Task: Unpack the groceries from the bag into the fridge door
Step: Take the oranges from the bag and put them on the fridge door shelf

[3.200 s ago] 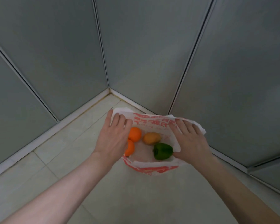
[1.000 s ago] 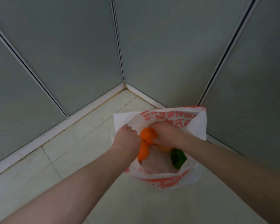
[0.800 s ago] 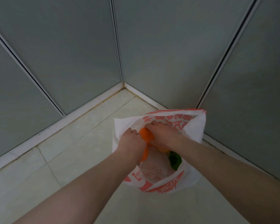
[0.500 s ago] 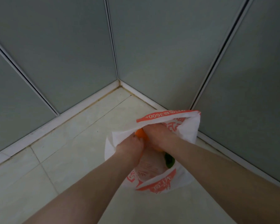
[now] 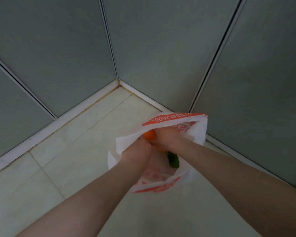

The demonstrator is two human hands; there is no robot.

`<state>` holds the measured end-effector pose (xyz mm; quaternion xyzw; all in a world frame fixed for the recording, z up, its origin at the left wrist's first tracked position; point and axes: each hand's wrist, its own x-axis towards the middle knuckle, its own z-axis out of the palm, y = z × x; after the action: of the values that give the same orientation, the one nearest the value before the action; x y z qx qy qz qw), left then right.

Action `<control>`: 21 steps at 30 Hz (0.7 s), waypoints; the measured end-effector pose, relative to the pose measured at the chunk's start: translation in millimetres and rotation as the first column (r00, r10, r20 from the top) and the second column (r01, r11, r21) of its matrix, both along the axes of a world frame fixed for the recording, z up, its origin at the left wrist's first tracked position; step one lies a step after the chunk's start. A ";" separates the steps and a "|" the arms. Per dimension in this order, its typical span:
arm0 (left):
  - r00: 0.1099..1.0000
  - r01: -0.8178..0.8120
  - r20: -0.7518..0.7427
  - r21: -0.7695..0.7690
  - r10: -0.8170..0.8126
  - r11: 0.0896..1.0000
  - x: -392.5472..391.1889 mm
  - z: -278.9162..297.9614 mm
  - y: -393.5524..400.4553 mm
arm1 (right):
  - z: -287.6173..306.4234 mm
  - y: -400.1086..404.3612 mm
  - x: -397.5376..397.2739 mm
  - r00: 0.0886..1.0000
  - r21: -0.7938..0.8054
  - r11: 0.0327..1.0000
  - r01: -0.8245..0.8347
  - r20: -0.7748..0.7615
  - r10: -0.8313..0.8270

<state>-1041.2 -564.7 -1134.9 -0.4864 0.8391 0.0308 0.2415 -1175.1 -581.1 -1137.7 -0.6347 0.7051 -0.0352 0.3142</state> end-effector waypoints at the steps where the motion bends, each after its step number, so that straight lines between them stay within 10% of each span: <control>1: 0.999 0.051 0.022 -0.046 -0.050 0.998 -0.4 7.1 3.3 | 3.2 3.9 0.1 0.999 -0.036 0.999 0.025 0.028 -0.024; 8: 0.976 -0.039 -0.205 0.139 0.068 0.989 11.7 60.7 55.8 | 48.5 60.4 -9.7 0.996 0.019 0.996 0.082 -0.048 -0.081; 21: 0.754 -0.235 -0.585 0.185 0.299 0.954 61.3 272.9 127.8 | 253.1 171.5 -7.5 0.928 -0.108 0.952 0.285 0.279 -0.246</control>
<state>-979.9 -436.9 -862.0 -0.5527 0.7910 0.2611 -0.0233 -1182.6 -409.6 -884.7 -0.5443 0.7322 -0.2130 0.3497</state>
